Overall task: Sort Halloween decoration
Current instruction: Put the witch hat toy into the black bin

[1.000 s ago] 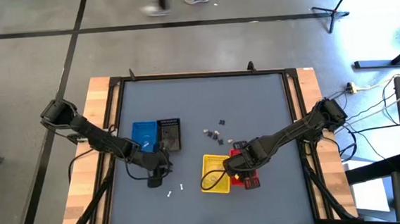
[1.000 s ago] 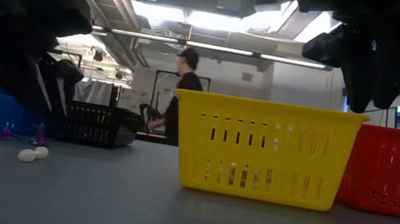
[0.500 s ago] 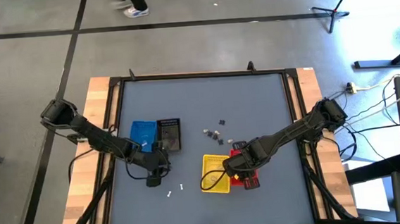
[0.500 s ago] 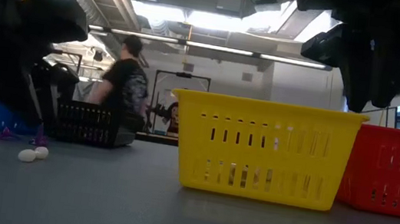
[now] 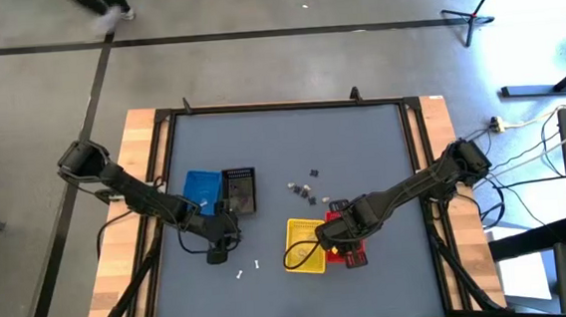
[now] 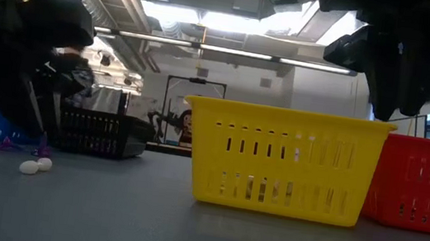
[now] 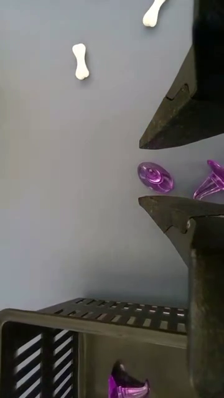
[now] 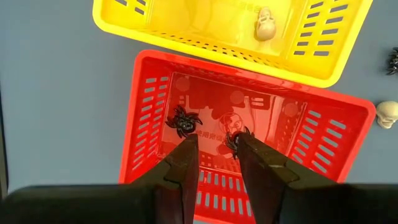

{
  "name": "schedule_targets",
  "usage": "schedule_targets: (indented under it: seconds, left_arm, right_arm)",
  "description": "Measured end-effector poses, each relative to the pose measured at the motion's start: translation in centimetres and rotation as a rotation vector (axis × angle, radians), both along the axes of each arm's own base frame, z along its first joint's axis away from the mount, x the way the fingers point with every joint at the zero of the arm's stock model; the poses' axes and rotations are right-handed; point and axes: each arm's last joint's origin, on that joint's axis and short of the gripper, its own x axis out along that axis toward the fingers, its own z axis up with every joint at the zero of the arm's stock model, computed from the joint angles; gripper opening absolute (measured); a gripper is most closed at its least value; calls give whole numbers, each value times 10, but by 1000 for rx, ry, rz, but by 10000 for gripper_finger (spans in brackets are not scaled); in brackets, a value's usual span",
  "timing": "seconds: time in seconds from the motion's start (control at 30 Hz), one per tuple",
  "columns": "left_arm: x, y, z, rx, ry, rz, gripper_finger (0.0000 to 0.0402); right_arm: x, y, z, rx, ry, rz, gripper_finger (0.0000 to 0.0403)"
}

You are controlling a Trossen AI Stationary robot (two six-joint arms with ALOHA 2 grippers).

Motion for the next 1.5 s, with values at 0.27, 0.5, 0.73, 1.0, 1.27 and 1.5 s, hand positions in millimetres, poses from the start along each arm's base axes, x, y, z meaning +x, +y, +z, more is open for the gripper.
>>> schedule_targets:
  seconds: [0.27,0.5,0.73,1.0,1.27,1.5]
  left_arm:
    - [0,0,0,2,-1,2,98]
    - [0,0,0,2,-2,2,58]
    - [0,0,0,2,-2,2,9]
    - [0,0,0,19,-4,-23,1]
    - [0,0,1,8,-6,-28,0]
    - [1,-1,9,-15,-57,-26,0]
  right_arm:
    - [0,0,0,0,0,0,113]
    - [0,0,0,0,0,0,113]
    - [0,0,0,0,0,0,113]
    - [0,0,0,0,0,1,113]
    - [0,0,0,0,1,0,113]
    - [0,0,0,-1,4,0,113]
